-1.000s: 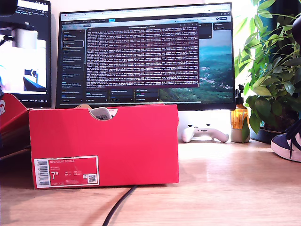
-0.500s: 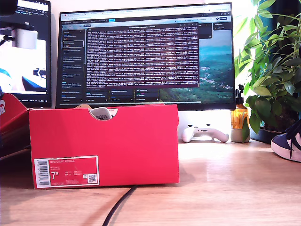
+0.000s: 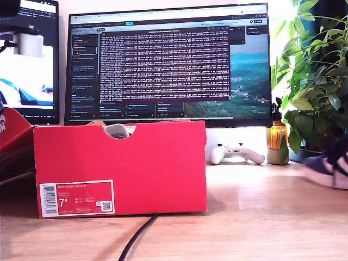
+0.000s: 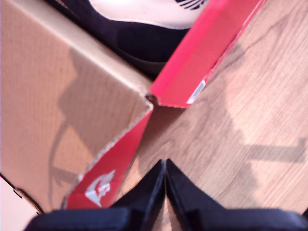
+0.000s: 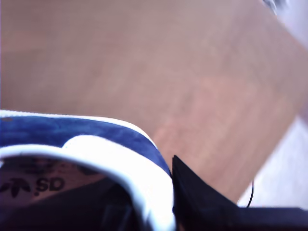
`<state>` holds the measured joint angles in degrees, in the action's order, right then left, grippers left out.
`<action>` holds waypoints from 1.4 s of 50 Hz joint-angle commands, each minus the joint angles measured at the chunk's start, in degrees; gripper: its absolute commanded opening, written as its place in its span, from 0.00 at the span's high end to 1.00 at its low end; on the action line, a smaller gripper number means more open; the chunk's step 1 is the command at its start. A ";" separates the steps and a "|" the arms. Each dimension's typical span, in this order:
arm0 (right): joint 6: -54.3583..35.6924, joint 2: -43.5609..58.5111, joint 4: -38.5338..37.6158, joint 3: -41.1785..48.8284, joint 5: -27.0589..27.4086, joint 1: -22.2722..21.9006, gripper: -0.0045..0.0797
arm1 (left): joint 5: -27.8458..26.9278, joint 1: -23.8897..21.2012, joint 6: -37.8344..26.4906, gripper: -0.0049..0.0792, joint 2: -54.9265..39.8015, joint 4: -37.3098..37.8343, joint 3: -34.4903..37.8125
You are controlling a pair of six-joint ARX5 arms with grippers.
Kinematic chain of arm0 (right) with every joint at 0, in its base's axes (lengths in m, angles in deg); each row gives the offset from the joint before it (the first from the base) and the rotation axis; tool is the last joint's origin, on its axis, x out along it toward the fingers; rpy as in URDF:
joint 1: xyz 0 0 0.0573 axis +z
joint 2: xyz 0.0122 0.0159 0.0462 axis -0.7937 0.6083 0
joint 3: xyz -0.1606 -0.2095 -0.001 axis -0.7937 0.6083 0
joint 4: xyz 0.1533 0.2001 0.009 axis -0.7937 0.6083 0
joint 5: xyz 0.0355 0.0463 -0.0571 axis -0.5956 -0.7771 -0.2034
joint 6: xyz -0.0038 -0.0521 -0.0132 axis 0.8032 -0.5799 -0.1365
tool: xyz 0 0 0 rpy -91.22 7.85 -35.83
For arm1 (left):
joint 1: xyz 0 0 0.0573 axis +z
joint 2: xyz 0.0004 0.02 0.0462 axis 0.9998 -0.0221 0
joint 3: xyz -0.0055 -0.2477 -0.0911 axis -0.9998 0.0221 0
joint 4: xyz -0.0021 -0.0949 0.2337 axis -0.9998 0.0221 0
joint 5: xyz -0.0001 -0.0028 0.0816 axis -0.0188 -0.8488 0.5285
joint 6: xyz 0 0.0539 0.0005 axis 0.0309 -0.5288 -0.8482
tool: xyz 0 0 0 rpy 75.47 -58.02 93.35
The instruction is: Pack the blue shoes by picking the first shoe and placing it inside the red shoebox, left side, then picking and rotating the second shoe and placing it in the shoebox
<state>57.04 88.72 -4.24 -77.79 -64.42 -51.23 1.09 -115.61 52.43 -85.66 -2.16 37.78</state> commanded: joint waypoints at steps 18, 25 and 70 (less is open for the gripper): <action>-42.95 -0.74 -1.07 -13.11 -6.95 0.17 0.96 | -0.09 -0.13 0.44 0.96 -0.11 -0.46 0.52; -51.65 -0.74 -5.97 -18.18 -14.53 0.48 0.96 | -0.09 -0.13 0.44 0.96 -0.11 -0.46 0.52; -86.03 2.12 -44.92 -27.85 -43.76 20.72 0.96 | -0.33 -0.13 0.44 0.96 -0.11 -0.50 0.52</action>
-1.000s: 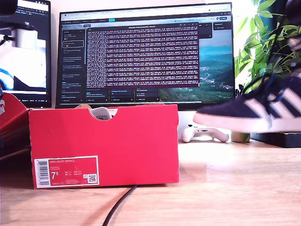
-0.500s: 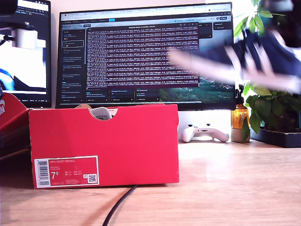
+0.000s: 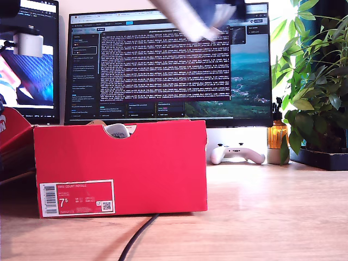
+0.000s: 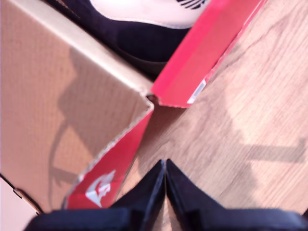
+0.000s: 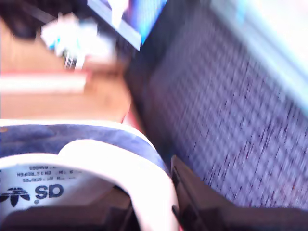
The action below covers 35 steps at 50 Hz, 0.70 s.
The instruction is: Pack the blue shoes by picking the first shoe and placing it inside the red shoebox, left side, then picking and rotating the second shoe and placing it in the shoebox
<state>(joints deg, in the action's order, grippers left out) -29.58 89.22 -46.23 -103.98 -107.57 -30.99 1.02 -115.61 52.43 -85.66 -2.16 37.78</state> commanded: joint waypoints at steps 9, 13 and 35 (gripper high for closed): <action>0.31 5.51 -10.12 -1.66 -0.22 1.31 0.96 | -0.42 -0.15 0.42 0.96 -0.11 -0.46 0.52; -1.31 7.48 -13.25 -1.66 0.39 1.33 0.96 | -0.52 -0.15 0.42 0.96 -0.11 -0.44 0.52; -11.63 15.08 -17.46 -1.70 3.50 2.10 0.96 | -0.52 -0.13 0.42 0.96 -0.11 -0.46 0.52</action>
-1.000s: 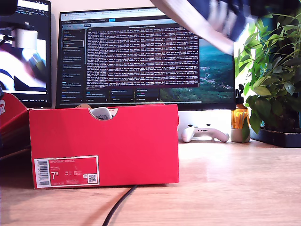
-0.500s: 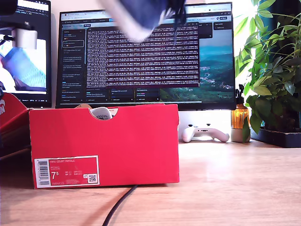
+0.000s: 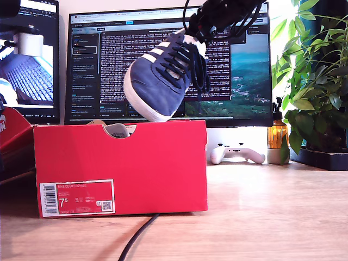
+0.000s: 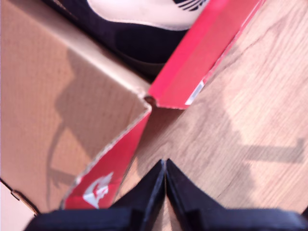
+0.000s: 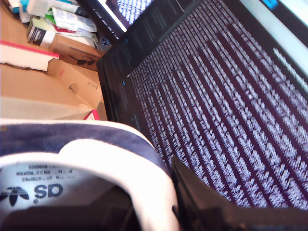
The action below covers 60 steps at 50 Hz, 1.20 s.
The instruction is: Pack the blue shoes by picking the first shoe and placing it inside the red shoebox, left side, then picking and rotating the second shoe and placing it in the shoebox
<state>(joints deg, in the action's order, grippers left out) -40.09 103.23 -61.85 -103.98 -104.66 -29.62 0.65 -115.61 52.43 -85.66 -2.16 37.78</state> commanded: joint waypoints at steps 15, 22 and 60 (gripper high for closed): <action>-5.77 4.55 0.02 -1.70 1.11 2.73 0.96 | -0.33 -0.13 0.39 0.96 -0.11 -0.44 0.52; -8.59 6.23 2.01 -1.70 2.62 3.52 0.96 | -0.33 -0.13 0.42 0.96 -0.11 -0.44 0.52; -17.35 7.82 18.95 -1.70 13.31 9.57 0.63 | -0.74 -0.13 0.39 0.96 -0.11 -0.46 0.52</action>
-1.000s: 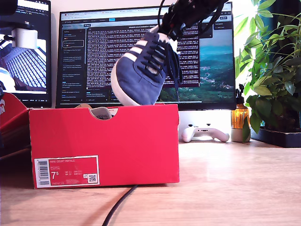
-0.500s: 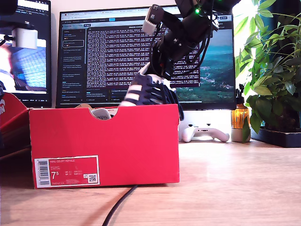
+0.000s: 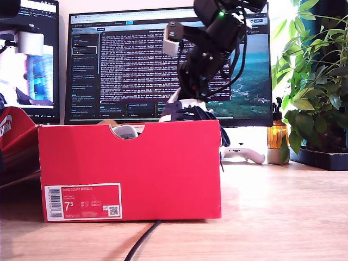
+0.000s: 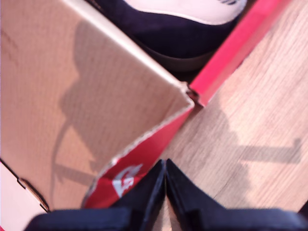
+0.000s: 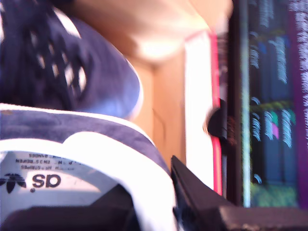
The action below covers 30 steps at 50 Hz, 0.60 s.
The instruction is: Pack the blue shoes by picking the first shoe and placing it inside the red shoebox, left side, then picking and rotating the second shoe and placing it in the shoebox
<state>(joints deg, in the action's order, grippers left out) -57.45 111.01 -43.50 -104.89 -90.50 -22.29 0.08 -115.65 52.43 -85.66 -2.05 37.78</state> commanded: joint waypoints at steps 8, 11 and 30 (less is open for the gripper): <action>-0.02 0.04 -0.50 -0.79 3.65 3.50 0.60 | -0.17 -0.09 0.42 0.96 -0.11 -0.55 0.52; 0.02 0.04 -0.94 -0.79 6.29 3.50 0.60 | -0.17 -0.09 0.42 0.96 -0.11 -0.52 0.52; 4.42 0.04 -0.74 -0.79 19.74 3.93 0.52 | -0.17 -0.09 0.42 0.96 -0.11 -0.55 0.52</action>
<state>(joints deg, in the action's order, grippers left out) -55.20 111.01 -43.52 -104.94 -71.42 -19.28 0.08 -115.65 52.43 -85.66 -2.05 37.78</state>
